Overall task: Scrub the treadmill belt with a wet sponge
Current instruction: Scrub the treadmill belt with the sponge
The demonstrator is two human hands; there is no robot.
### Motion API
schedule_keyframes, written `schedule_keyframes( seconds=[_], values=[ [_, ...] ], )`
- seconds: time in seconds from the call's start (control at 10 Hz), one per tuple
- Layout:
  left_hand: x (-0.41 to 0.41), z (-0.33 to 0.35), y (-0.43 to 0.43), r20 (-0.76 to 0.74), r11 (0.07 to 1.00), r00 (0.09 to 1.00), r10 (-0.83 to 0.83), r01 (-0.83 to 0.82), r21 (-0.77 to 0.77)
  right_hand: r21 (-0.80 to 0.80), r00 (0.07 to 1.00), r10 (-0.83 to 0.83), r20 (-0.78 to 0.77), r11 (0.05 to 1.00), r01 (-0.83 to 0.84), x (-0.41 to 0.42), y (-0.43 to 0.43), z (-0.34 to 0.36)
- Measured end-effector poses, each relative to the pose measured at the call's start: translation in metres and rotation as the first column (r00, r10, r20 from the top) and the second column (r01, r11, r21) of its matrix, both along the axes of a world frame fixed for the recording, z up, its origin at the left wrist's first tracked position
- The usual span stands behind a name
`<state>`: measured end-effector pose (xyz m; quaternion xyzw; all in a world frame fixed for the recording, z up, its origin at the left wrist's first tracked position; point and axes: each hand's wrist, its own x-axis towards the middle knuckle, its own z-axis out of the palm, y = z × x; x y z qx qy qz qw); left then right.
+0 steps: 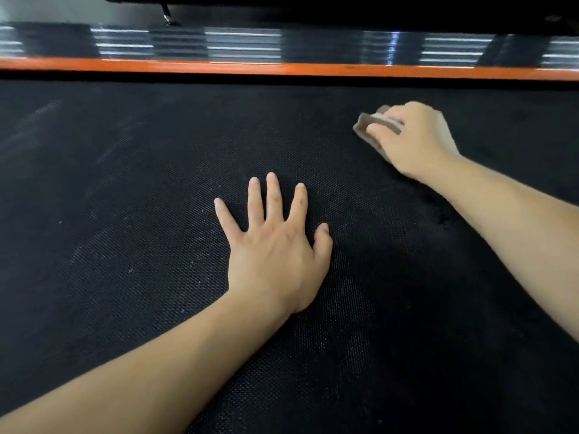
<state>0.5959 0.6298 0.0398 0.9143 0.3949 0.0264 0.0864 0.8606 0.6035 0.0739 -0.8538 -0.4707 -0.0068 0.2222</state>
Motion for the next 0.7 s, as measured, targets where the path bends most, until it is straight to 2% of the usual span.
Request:
schedule_keyframes(
  seconds=[0.1, 0.2, 0.3, 0.4, 0.5, 0.6, 0.7],
  values=[
    [0.002, -0.002, 0.001, 0.003, 1.0, 1.0, 0.005, -0.005, 0.004, -0.027, 0.996, -0.08, 0.024, 0.996, 0.081, 0.016, -0.02, 0.009],
    [0.001, -0.002, 0.0, -0.005, 1.0, 1.0, 0.01, -0.01, 0.01, 0.075, 0.968, -0.253, 0.004, 0.965, 0.252, 0.015, -0.029, 0.009],
    [0.001, -0.001, 0.0, -0.016, 1.0, 1.0, 0.006, -0.006, 0.01, 0.005, 1.0, 0.015, -0.015, 1.0, -0.015, -0.028, -0.044, -0.001],
    [0.002, -0.002, 0.001, -0.016, 1.0, 1.0, 0.008, -0.007, 0.014, -0.047, 0.999, 0.039, 0.034, 0.998, -0.037, -0.023, -0.054, 0.0],
    [0.001, -0.002, 0.001, -0.018, 1.0, 1.0, 0.014, -0.014, 0.018, 0.048, 0.977, -0.213, 0.013, 0.976, 0.212, -0.003, -0.05, 0.007],
    [0.002, -0.002, 0.001, -0.018, 1.0, 1.0, 0.009, -0.009, 0.015, 0.012, 0.997, -0.061, 0.042, 0.998, 0.061, -0.037, -0.058, -0.003],
    [0.002, -0.001, 0.001, -0.021, 1.0, 1.0, 0.012, -0.012, 0.008, -0.037, 0.996, 0.086, 0.008, 0.996, -0.086, -0.054, -0.078, -0.003]
  ],
)
